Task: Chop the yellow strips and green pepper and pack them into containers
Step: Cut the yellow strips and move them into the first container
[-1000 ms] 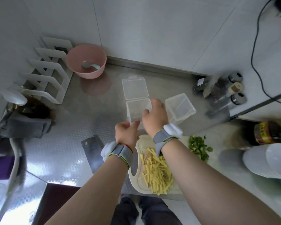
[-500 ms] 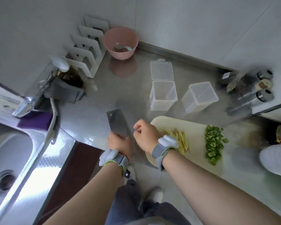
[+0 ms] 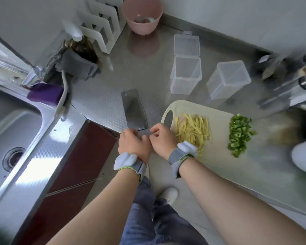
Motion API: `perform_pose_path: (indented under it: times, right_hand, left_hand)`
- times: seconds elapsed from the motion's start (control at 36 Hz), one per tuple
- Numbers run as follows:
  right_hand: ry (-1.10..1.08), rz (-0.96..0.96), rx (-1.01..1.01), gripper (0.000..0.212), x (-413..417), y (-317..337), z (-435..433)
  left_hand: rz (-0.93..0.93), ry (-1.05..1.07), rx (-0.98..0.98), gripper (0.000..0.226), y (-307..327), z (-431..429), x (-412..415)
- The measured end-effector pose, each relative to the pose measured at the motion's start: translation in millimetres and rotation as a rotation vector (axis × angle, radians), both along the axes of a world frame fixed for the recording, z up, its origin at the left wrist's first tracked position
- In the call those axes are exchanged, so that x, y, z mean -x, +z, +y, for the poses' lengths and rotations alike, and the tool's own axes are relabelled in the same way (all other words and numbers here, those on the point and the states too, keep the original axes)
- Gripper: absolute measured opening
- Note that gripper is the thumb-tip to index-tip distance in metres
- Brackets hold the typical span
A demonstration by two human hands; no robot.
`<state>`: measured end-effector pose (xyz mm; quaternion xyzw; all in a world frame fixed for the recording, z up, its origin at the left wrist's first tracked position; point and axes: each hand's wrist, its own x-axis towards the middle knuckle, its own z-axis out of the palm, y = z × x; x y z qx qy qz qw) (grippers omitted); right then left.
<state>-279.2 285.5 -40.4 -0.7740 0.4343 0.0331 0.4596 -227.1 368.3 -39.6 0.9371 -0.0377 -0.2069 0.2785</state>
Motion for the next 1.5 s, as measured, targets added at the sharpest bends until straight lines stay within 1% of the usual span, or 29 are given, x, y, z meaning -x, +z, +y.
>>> perform_pose_path:
  times: [0.06,0.14,0.19,0.22,0.28,0.31,0.33,0.39,0.44,0.47,0.58,0.61,0.64,0.72,0.78,0.81,0.89,0.92,0.97,1.03,1.06,1.11,1.14,1.22,1.33,1.39,1.5]
  right_hand:
    - [-0.039,-0.011,0.019,0.014,16.6,5.5,-7.2]
    - [-0.072,-0.028,-0.007,0.011,33.9,9.6,-14.0]
    - [-0.072,-0.034,-0.031,0.011,38.2,11.4,-16.3]
    - [-0.065,-0.034,-0.043,0.011,40.3,12.3,-16.9]
    - [-0.039,-0.031,-0.062,0.013,40.7,12.2,-16.2]
    - [-0.030,-0.024,-0.069,0.013,39.5,12.0,-16.3]
    - [-0.020,-0.020,-0.082,0.013,38.6,11.7,-14.0]
    - [0.004,-0.019,-0.114,0.013,33.6,13.3,-9.4]
    - [0.011,-0.041,-0.164,0.013,25.7,17.0,-5.6]
    - [0.022,-0.065,-0.189,0.018,20.9,22.8,-2.7]
    - [0.005,-0.124,-0.316,0.057,4.0,42.0,0.5]
    - [-0.008,-0.152,-0.317,0.061,2.3,49.4,0.1]
    - [-0.024,-0.178,-0.297,0.060,2.9,56.6,-0.6]
    - [-0.137,-0.202,-0.166,0.044,2.0,72.8,-7.0]
    - [-0.218,-0.213,-0.086,0.030,13.9,87.3,-19.9]
    - [-0.247,-0.215,-0.086,0.025,15.9,89.7,-24.6]
    - [-0.321,-0.232,-0.090,0.019,37.1,98.5,-41.1]
    - [-0.328,-0.233,-0.086,0.018,43.9,97.6,-44.3]
    - [-0.389,-0.252,-0.047,0.015,72.4,97.6,-54.9]
    - [-0.441,-0.222,0.032,0.018,101.9,91.4,-62.6]
    - [-0.444,-0.212,0.046,0.021,112.5,87.0,-61.5]
    - [-0.535,-0.205,0.047,0.020,140.2,73.3,-61.8]
    - [-0.564,-0.204,0.042,0.017,146.6,68.0,-59.3]
    - [-0.728,-0.206,0.023,0.010,174.8,47.3,-55.1]
    - [-0.823,-0.193,-0.030,0.010,188.0,26.2,-47.0]
    - [-0.836,-0.187,-0.045,0.008,188.6,21.0,-42.1]
    - [-0.880,-0.134,0.011,0.012,178.8,0.1,-35.0]
  left_hand:
    - [-0.004,0.017,-0.007,0.024,2.6,-3.6,10.0]
    - [0.012,0.176,-0.104,0.037,3.0,-4.1,17.5]
    - [0.142,0.293,-0.179,0.044,2.0,-1.4,11.6]
    - [0.221,0.312,-0.214,0.045,2.1,2.4,9.5]
    - [0.328,0.252,-0.267,0.044,2.7,14.0,6.9]
    - [0.336,0.210,-0.256,0.043,2.4,17.0,6.6]
    - [0.324,0.189,-0.217,0.040,1.5,20.7,7.7]
    - [0.282,0.189,-0.023,0.031,1.6,21.8,11.5]
    - [0.213,0.219,0.150,0.028,4.5,17.4,16.8]
    - [0.169,0.243,0.194,0.027,10.1,16.6,19.7]
    - [0.069,0.346,0.307,0.019,22.8,5.8,37.8]
    - [0.030,0.323,0.336,0.016,29.9,3.2,43.9]
    - [-0.009,0.277,0.361,0.013,35.6,0.8,50.7]
    - [-0.080,0.148,0.416,0.016,44.4,-4.0,64.3]
    - [-0.078,0.026,0.456,0.012,54.9,-11.4,74.7]
    - [-0.066,-0.040,0.451,0.009,55.2,-13.7,74.0]
    - [0.009,-0.235,0.410,0.036,61.4,-26.6,71.2]
    - [0.053,-0.241,0.401,0.038,59.4,-28.6,67.9]
    - [0.108,-0.277,0.355,0.024,56.8,-37.3,69.2]
    - [0.113,-0.340,0.274,0.010,51.2,-46.0,70.1]
    - [0.100,-0.363,0.234,0.012,47.4,-46.1,68.1]
    - [0.093,-0.451,0.160,0.031,37.1,-57.5,69.5]
    - [0.089,-0.459,0.134,0.040,33.5,-56.8,66.7]
    - [0.073,-0.569,0.016,0.057,18.7,-70.6,67.7]
    - [0.059,-0.589,-0.074,0.067,3.1,-87.7,62.6]
    - [0.046,-0.571,-0.079,0.072,-0.7,-89.4,61.3]
    - [0.005,-0.708,-0.071,0.079,-12.2,-96.8,52.8]
